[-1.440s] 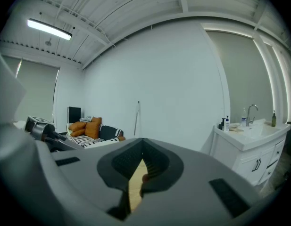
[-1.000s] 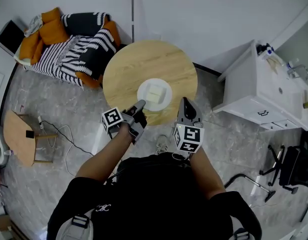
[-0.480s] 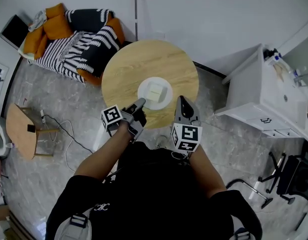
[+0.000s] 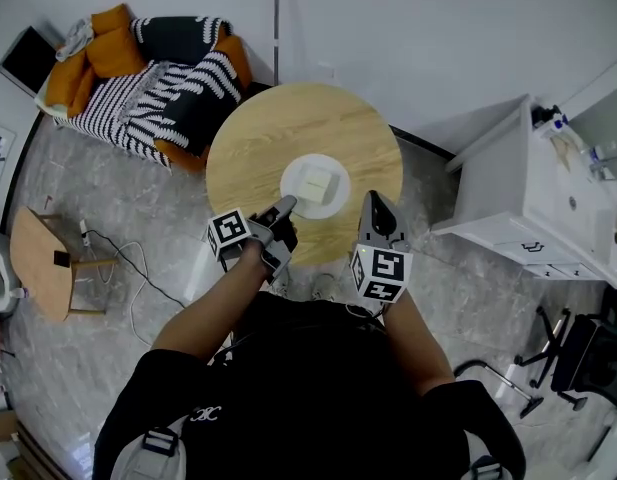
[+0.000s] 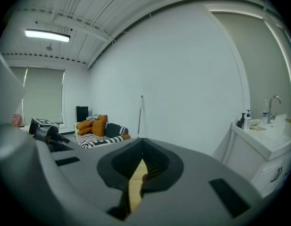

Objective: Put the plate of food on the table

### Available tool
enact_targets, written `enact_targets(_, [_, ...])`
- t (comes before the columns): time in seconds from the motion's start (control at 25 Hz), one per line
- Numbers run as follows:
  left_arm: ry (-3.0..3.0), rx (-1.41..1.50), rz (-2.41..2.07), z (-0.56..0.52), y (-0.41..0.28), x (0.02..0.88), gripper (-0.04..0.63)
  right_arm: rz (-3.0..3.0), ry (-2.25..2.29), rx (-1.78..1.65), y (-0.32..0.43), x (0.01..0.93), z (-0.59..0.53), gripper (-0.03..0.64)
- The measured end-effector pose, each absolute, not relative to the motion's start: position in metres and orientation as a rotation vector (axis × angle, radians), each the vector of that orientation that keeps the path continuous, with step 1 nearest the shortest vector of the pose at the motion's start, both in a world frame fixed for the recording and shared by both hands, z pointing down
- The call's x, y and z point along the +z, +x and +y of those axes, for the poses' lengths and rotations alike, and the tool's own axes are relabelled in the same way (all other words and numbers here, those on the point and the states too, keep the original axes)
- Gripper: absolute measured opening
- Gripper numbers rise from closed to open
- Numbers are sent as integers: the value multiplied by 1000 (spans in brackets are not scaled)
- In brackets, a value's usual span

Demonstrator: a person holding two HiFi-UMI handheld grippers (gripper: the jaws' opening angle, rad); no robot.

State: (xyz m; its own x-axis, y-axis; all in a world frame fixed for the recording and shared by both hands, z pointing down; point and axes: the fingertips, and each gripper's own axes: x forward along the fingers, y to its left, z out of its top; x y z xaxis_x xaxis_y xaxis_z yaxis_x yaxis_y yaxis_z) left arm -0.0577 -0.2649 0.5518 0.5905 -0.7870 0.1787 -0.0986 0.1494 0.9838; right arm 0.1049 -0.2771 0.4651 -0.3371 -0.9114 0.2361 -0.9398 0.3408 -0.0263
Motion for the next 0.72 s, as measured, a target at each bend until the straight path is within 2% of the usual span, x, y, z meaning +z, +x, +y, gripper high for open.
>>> enact_targets(0.72, [1348, -555, -842, -291, -89, 602, 23, -2355, 1675, 248, 83, 483, -310, 5])
